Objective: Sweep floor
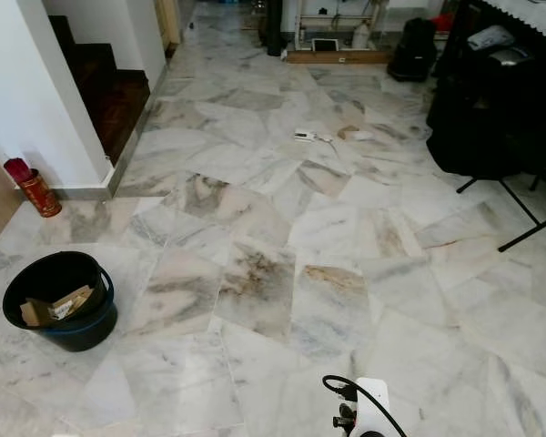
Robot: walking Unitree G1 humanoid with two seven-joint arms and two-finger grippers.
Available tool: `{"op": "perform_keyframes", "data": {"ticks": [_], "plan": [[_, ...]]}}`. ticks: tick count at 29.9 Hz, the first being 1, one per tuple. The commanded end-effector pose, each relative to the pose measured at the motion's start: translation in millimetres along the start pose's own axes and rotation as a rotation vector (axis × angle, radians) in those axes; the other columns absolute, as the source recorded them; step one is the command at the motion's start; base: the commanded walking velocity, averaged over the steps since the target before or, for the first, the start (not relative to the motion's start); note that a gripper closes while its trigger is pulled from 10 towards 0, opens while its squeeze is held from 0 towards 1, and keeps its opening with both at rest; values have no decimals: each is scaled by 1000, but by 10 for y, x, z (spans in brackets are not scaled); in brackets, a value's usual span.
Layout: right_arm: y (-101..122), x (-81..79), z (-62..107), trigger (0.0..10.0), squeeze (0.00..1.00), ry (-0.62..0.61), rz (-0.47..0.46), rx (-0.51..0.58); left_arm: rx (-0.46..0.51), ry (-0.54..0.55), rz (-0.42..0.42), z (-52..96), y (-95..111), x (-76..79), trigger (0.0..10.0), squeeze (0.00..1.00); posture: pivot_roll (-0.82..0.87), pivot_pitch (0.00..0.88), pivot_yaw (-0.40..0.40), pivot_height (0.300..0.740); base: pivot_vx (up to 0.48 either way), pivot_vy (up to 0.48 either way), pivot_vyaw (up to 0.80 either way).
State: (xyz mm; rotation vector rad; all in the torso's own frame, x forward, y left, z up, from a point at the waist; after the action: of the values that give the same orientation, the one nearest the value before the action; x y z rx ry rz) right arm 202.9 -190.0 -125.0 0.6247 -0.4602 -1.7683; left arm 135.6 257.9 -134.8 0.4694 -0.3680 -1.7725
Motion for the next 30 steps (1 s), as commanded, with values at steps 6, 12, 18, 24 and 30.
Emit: {"op": "perform_keyframes", "data": {"ticks": [6, 12, 18, 24, 30], "plan": [[-106, 19, 11, 10000, 0, -3, 196, -65, 7, -16, -12, -106, 168, 216, 10000, 0, -58, 0, -4, 740, 0, 0, 0], [-80, 170, 25, 10000, 0, -65, 269, -75, 13, -20, -14, -135, 218, 299, 10000, 0, -60, 0, -14, 740, 0, 0, 0], [-23, 167, 15, 10000, 0, -73, 246, -55, 39, 8, 40, -171, 325, 353, 10000, 0, -59, 0, -17, 740, 0, 0, 0], [-16, 115, 7, 10000, 0, -59, 183, -39, 64, 18, 66, -190, 409, 386, 10000, 0, -65, 0, -12, 740, 0, 0, 0], [-35, 122, 13, 10000, 0, -77, 138, -32, 69, 34, 26, -219, 554, 331, 10000, 0, -80, 0, 4, 740, 0, 0, 0]]}}
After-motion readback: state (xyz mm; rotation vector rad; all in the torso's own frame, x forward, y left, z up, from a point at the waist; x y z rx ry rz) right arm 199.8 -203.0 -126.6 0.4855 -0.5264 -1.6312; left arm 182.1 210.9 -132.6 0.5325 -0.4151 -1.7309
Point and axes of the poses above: a point about 5 cm out from each wrist's last joint towards the gripper, its own z axis pointing back from the gripper into the wrist, its own y axis along the axis of the wrist's last joint, x = y × z, the point moved 5 cm from there along -z, pointing out of the wrist towards the gripper, and after that the axes turned 11 degrees about -z, right-handed, at the moved point
